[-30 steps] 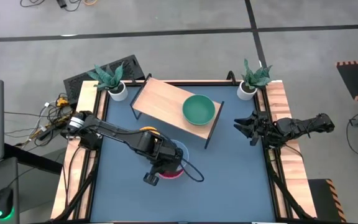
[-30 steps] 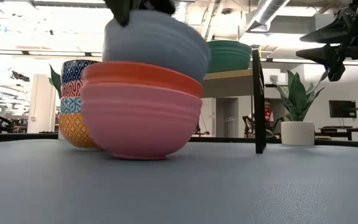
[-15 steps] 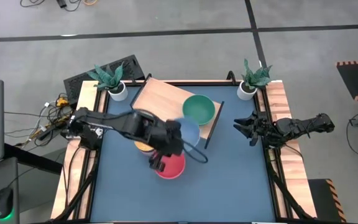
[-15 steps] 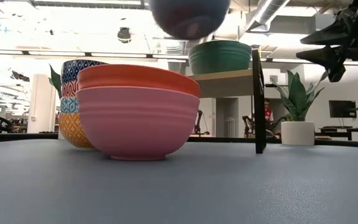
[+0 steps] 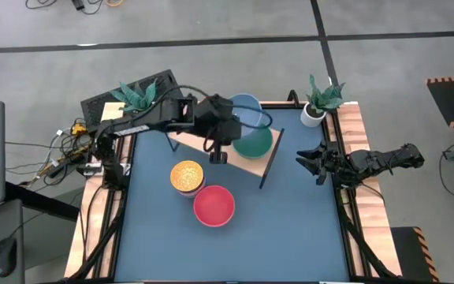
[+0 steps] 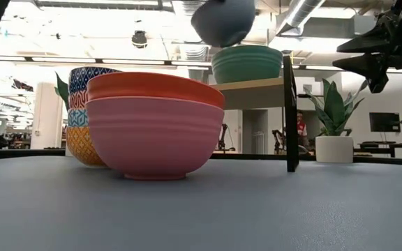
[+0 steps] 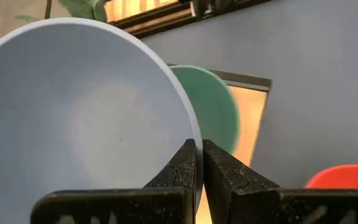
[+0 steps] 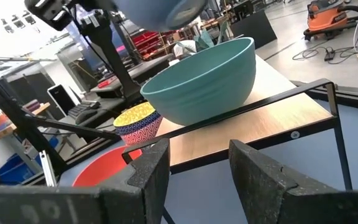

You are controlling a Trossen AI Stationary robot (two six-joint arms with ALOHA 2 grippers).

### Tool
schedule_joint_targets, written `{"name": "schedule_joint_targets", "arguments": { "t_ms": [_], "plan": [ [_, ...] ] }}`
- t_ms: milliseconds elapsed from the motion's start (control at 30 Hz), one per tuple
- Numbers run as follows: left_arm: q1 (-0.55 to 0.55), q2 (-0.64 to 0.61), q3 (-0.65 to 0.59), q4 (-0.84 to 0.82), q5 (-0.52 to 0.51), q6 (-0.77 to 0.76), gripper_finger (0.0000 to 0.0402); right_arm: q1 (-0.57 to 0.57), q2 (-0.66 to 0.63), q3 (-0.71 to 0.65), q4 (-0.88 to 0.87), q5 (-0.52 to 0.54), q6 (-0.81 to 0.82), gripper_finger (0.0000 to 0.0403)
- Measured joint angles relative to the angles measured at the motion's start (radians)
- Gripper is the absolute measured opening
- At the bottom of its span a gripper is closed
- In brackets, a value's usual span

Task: Place and stack bowls onto a shelf
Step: Stack the blue bowl onto the green bowl on the shelf

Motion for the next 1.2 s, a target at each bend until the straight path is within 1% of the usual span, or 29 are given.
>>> {"name": "schedule_joint_targets", "arguments": {
  "t_ms": [67,200,300,533,800,867,1067,1200],
  "plan": [
    [0.012,0.007,0.000,0.023,0.012,0.004,0.0000,0.000,0.000,0.000,-0.004,0.000,0.000,0.0191],
    [0.012,0.026,-0.002,0.044,0.087,0.012,0.0000,0.000,0.000,0.000,-0.008,0.007,0.001,0.0191],
    [-0.010,0.050,-0.002,0.028,0.095,0.048,0.0000,0.000,0.000,0.000,-0.013,0.012,0.001,0.0191],
    [-0.046,0.096,-0.002,0.018,0.084,0.107,0.0000,0.000,0.000,0.000,-0.015,0.015,0.003,0.0191],
    [-0.047,0.137,-0.002,-0.031,0.067,0.135,0.0000,0.000,0.000,0.000,-0.019,0.018,0.014,0.0191],
    [-0.047,0.147,-0.002,-0.022,0.062,0.145,0.0000,-0.001,0.000,0.000,-0.022,0.018,0.019,0.0191],
    [-0.047,0.150,-0.002,-0.027,0.024,0.181,0.0000,0.000,0.000,0.000,-0.026,0.018,0.027,0.0191],
    [-0.053,0.150,-0.002,-0.028,-0.047,0.216,0.0016,0.000,0.000,0.000,-0.026,0.018,0.027,0.0191]
  ]
}}
